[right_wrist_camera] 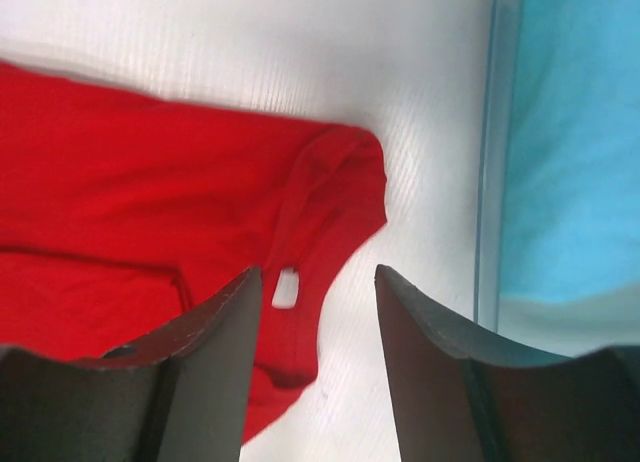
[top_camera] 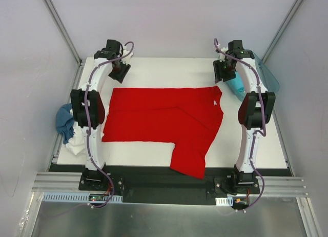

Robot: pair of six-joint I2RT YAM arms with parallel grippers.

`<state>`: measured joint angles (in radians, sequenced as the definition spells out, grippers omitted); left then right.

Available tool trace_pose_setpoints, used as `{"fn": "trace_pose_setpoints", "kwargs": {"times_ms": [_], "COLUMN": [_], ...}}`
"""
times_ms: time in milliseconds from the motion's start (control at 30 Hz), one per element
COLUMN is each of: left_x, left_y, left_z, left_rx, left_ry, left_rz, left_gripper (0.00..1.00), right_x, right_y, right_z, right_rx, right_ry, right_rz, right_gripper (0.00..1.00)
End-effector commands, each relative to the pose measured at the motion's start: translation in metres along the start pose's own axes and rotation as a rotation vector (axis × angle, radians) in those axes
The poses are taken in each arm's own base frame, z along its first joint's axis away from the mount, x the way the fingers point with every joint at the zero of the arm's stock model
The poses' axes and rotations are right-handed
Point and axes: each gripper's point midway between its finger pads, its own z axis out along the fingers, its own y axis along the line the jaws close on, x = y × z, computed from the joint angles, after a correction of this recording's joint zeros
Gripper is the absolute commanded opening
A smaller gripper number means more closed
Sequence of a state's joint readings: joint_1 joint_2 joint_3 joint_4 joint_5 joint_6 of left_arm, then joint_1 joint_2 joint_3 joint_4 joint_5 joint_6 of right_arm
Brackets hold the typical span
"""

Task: Roll the t-shirts
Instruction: Fold the T-shirt at the center of the board.

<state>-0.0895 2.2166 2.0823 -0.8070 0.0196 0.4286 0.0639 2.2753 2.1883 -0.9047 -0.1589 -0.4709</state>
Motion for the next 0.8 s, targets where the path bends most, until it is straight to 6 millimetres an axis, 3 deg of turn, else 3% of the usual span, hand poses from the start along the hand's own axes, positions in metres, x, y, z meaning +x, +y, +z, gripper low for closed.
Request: {"fn": "trace_pose_setpoints", "kwargs": {"times_ms": [0,67,200,300,400,533,767], "left_x": [0.004,0.008,0.013,0.026,0.036,0.047,0.055], "left_y": [-0.028,-0.033,-0.040,-0.048,-0.055,-0.062,-0.065], "left_z": [-0.024,-0.027,-0.035,-0.035,-0.037,-0.037,-0.036], "left_rx": [0.039,0.054,0.079,0.109,0.132,0.155,0.163], "left_ry": [0.004,0.012,0.009,0.037,0.053,0.075,0.091], "left_rz": [-0.005,-0.013,-0.016,-0.017,-0.022,-0.026,-0.024], "left_gripper": [0.46,0.46,0.46,0.46,0.45,0.44,0.44], "right_x": [0.010,0.013,0.020,0.044,0.068,0.089,0.090], "right_y": [0.007,0.014,0.064,0.097,0.118,0.130,0.121], "right_z": [-0.032,-0.030,-0.029,-0.020,-0.011,0.005,0.023], "right_rx": [0.061,0.015,-0.244,-0.369,-0.417,-0.430,-0.365], "right_ry": [0.011,0.018,0.021,0.073,0.147,0.226,0.258], "right_rz": [-0.001,-0.031,-0.154,-0.278,-0.325,-0.352,-0.360], "right_gripper": [0.53,0.51,0.45,0.47,0.48,0.48,0.47]}}
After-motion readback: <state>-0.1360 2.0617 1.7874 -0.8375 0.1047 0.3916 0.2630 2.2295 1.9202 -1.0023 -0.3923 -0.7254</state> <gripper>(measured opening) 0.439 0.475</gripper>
